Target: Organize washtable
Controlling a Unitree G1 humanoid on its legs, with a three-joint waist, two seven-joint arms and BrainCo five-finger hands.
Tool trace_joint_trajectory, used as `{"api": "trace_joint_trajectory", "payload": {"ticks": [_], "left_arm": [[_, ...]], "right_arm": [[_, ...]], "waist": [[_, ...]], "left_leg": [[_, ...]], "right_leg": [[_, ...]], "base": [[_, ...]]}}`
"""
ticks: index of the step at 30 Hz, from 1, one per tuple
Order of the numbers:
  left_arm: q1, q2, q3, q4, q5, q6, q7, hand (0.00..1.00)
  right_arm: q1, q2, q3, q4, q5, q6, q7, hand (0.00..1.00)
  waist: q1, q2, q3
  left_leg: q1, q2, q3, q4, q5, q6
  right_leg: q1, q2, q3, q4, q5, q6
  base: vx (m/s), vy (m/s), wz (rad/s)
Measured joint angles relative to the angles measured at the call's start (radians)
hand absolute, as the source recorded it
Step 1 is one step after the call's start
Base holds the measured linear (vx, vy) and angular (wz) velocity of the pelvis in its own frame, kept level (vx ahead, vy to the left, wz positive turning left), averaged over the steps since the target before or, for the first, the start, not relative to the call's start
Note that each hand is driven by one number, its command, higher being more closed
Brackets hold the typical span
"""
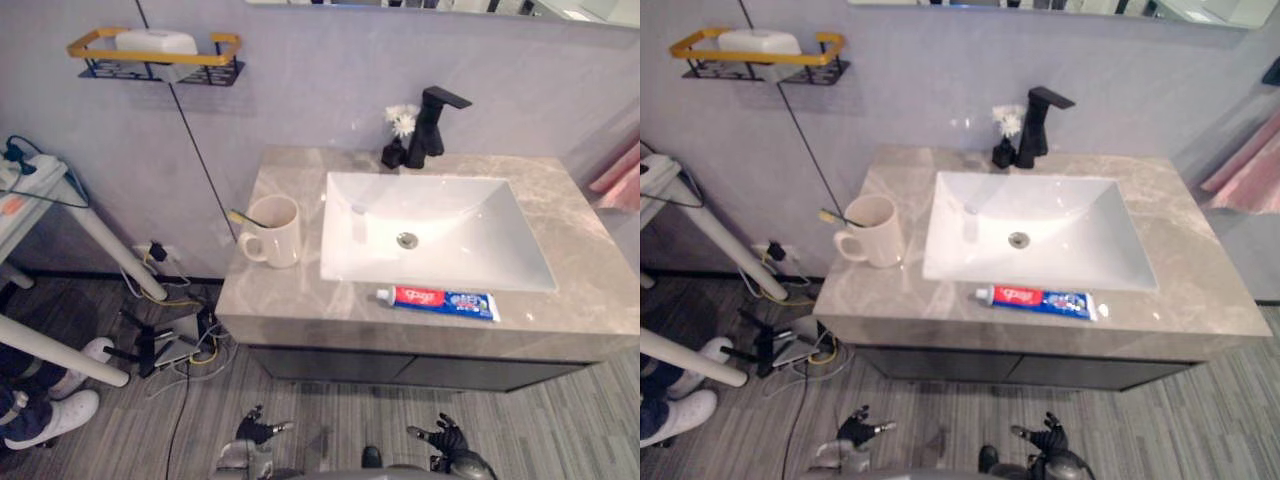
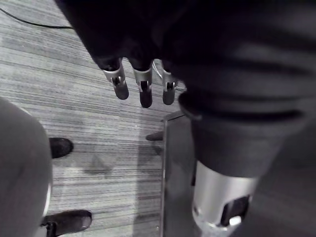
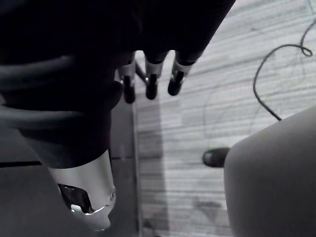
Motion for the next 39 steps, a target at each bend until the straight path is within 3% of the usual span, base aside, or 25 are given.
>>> {"api": "trace_joint_trajectory", "payload": {"ticks": [3, 10, 19, 27, 34, 39], "left_arm": [[0.017, 0.015, -0.001, 0.001, -0.001, 0.0, 0.0, 0.0], [0.017, 0.015, -0.001, 0.001, -0.001, 0.0, 0.0, 0.0], [0.017, 0.02, -0.042, 0.001, -0.002, -0.002, 0.0, 0.0], [0.017, 0.024, -0.068, -0.001, -0.003, -0.004, 0.002, 0.0], [0.023, 0.025, -0.058, -0.005, -0.003, -0.004, 0.003, 0.0], [0.051, 0.043, -0.057, -0.029, -0.002, -0.012, 0.0, 0.0]], "right_arm": [[0.001, -0.012, -0.001, 0.014, 0.003, -0.001, 0.001, 0.0], [0.002, -0.013, -0.002, 0.015, 0.006, -0.001, 0.001, 0.0], [0.023, -0.018, -0.01, 0.015, 0.117, -0.011, 0.022, 0.0], [0.074, -0.033, -0.085, -0.027, 0.149, -0.02, 0.015, 0.0], [0.128, -0.143, -0.311, -0.1, 0.148, -0.018, 0.008, 0.0], [0.145, -0.291, -0.377, -0.387, 0.092, -0.016, -0.01, 0.0]], "waist": [[-0.001, -0.006, -0.022], [-0.001, -0.006, -0.022], [0.0, -0.004, -0.02], [-0.001, -0.003, -0.019], [-0.009, 0.0, -0.021], [-0.04, 0.002, -0.024]], "left_leg": [[0.003, -0.03, -0.002, -0.016, 0.011, 0.017], [0.003, -0.03, -0.003, -0.015, 0.011, 0.017], [0.04, -0.021, -0.009, -0.014, 0.01, 0.015], [0.051, -0.006, 0.018, -0.007, 0.01, 0.014], [0.057, 0.018, 0.065, -0.004, -0.001, -0.003], [0.059, 0.038, 0.094, 0.005, -0.012, -0.02]], "right_leg": [[-0.001, -0.022, 0.0, -0.017, 0.022, 0.017], [0.001, -0.023, -0.002, -0.018, 0.022, 0.017], [0.048, -0.024, -0.025, -0.029, 0.022, 0.017], [0.049, -0.013, -0.01, -0.033, 0.021, 0.017], [0.037, 0.01, 0.018, -0.03, 0.015, 0.009], [0.031, 0.03, 0.038, -0.029, 0.009, -0.001]], "base": [[-0.07, 0.015, -0.03], [0.0, 0.0, 0.0], [-0.03, -0.015, 0.06], [-0.07, -0.029, -0.08], [0.0, -0.029, -0.18], [0.03, -0.036, -0.14]]}}
